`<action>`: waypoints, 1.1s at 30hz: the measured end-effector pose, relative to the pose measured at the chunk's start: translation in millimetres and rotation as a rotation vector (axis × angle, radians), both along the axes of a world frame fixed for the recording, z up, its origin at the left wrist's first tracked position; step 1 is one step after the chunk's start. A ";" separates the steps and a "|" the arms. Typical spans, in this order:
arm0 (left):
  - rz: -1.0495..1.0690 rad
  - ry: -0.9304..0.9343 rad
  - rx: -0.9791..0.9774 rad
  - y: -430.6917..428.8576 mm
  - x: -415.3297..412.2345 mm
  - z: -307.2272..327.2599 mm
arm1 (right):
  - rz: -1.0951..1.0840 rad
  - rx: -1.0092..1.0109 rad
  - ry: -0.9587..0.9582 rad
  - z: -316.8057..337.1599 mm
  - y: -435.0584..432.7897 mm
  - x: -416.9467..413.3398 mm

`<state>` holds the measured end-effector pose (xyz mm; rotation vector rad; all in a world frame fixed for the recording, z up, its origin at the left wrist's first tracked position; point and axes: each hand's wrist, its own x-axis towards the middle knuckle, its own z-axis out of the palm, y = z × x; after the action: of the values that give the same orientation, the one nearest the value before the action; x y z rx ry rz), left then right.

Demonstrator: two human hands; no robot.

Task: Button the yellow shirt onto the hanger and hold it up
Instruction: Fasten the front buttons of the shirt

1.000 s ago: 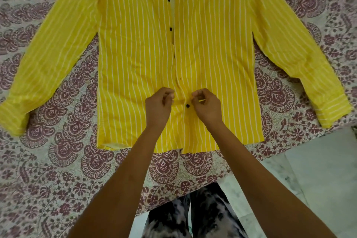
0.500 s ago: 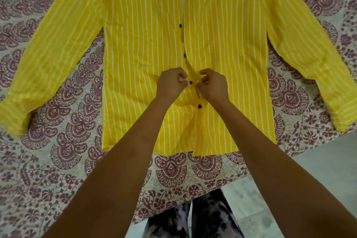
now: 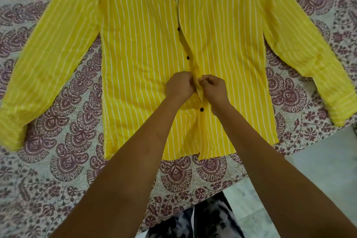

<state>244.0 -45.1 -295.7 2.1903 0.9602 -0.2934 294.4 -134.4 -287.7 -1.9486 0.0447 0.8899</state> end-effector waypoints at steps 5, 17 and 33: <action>0.310 -0.150 -0.237 7.9 -3.8 2.7 | 0.001 0.004 -0.113 -2.6 -4.7 -1.4; 0.567 -0.227 -0.381 -9.0 -3.2 19.8 | -0.112 -0.010 -0.123 1.1 -4.8 -15.8; 0.613 -0.181 -0.451 -13.7 -1.0 25.7 | -0.131 0.030 -0.085 4.2 -2.8 -12.8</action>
<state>243.0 -58.7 -270.0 1.4116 1.2623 -0.0123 281.7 -137.2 -283.6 -1.9300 0.1070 0.7171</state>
